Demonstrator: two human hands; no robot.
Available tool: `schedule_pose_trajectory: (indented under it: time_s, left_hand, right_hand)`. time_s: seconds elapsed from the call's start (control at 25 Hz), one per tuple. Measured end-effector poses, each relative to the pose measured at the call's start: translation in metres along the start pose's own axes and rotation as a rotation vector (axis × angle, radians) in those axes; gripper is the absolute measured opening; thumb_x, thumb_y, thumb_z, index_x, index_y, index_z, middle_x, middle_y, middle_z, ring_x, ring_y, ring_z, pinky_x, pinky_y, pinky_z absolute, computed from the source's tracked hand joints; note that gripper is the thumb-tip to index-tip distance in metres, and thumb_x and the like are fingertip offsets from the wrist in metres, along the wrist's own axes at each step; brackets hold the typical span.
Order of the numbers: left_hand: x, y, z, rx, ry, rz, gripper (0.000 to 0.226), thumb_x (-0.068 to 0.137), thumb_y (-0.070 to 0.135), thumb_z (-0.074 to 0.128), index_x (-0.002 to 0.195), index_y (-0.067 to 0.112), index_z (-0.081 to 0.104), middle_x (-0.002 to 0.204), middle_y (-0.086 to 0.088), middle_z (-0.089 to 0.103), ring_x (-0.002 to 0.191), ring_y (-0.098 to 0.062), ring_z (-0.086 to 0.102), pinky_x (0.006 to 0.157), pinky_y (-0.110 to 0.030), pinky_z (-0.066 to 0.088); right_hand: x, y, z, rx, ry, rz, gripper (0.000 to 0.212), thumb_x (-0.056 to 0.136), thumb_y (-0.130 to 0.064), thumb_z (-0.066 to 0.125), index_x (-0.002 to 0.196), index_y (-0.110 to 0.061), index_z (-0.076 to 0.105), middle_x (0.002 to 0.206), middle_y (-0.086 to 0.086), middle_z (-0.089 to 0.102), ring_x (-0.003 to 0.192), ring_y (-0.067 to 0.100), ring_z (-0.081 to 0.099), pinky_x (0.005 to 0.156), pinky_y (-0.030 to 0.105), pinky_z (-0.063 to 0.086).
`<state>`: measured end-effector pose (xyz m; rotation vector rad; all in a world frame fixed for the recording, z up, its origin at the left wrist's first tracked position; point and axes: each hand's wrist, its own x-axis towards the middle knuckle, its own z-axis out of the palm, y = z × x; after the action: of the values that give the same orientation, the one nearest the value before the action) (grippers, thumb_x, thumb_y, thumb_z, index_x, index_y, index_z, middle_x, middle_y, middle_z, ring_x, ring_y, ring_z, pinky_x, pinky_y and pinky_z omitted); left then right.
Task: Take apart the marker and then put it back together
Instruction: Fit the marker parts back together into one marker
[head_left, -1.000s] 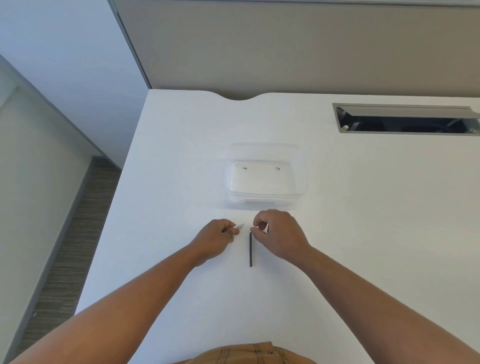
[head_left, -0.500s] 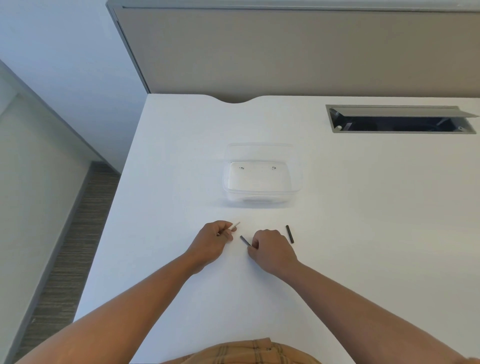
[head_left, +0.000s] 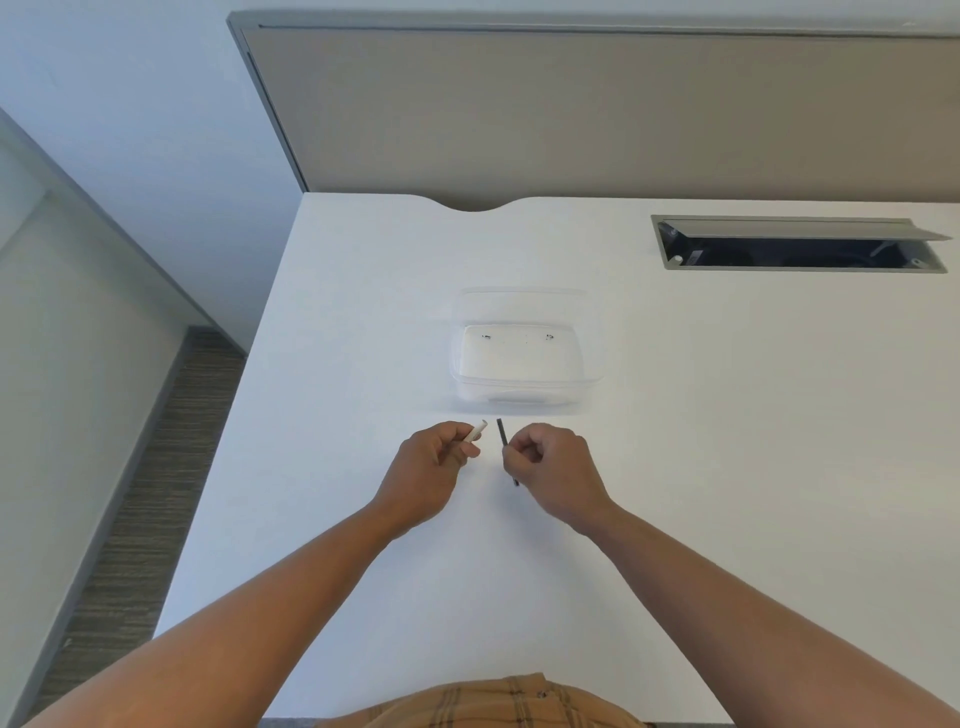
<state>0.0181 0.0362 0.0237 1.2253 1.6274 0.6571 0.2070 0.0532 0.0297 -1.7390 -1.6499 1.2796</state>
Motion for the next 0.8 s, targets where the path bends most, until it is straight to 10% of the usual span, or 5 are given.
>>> schedule_pose_trajectory:
  time_s: [0.2, 0.8]
  left_hand:
    - [-0.005, 0.007, -0.002, -0.008, -0.013, 0.039, 0.023, 0.100, 0.015, 0.057, 0.104, 0.033, 0.069, 0.097, 0.012, 0.076, 0.099, -0.006, 0.068, 0.086, -0.026, 0.053]
    - [-0.018, 0.008, 0.003, -0.008, -0.030, 0.093, 0.031, 0.099, 0.004, 0.052, 0.108, 0.027, 0.070, 0.099, 0.009, 0.075, 0.095, 0.006, 0.066, 0.089, -0.020, 0.052]
  right_hand:
    - [-0.002, -0.013, -0.010, 0.218, 0.005, -0.036, 0.016, 0.088, -0.014, 0.069, 0.104, -0.015, 0.072, 0.067, -0.008, 0.069, 0.059, 0.006, 0.062, 0.063, 0.027, 0.055]
    - [-0.014, -0.025, -0.014, 0.516, -0.005, -0.082, 0.003, 0.091, -0.006, 0.070, 0.094, -0.006, 0.071, 0.082, 0.015, 0.070, 0.074, 0.018, 0.070, 0.072, 0.027, 0.058]
